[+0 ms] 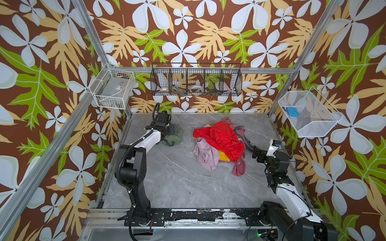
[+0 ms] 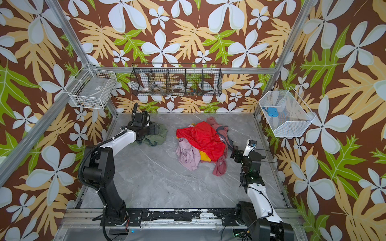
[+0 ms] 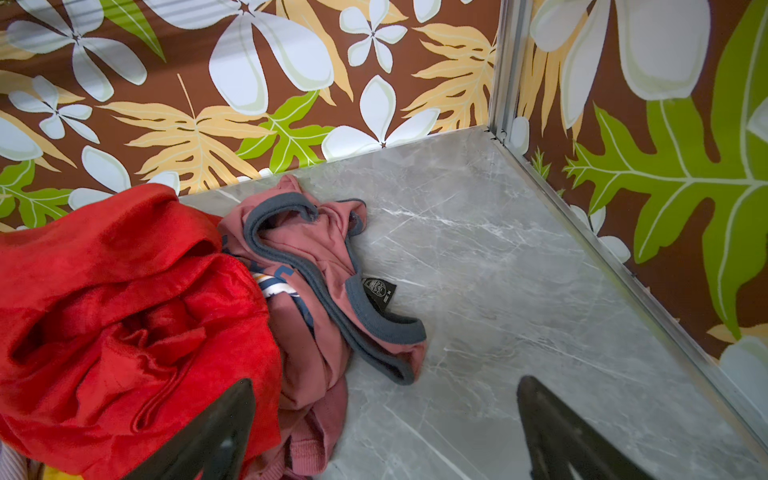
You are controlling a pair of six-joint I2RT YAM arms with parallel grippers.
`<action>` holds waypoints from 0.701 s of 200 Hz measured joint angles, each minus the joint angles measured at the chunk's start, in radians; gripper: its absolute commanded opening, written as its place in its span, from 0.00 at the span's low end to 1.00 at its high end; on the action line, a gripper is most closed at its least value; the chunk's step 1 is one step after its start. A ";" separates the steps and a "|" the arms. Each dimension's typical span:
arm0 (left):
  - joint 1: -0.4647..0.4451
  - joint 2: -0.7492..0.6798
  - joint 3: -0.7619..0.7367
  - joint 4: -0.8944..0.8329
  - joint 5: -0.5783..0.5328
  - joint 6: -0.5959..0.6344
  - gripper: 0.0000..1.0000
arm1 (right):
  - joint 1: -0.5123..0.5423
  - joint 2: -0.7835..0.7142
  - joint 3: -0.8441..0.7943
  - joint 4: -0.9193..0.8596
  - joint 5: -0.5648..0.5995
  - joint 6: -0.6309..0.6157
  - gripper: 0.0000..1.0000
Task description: Pick out a specific cloth from the pile
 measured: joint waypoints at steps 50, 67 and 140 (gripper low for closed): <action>-0.009 -0.257 -0.315 0.191 -0.093 -0.069 1.00 | 0.000 0.088 -0.100 0.215 0.035 -0.020 1.00; -0.010 -0.316 -0.389 0.251 -0.150 -0.083 1.00 | 0.004 0.161 -0.104 0.291 0.051 -0.032 1.00; -0.017 -0.485 -0.701 0.480 -0.383 -0.109 1.00 | 0.195 0.434 0.047 0.390 0.150 -0.185 1.00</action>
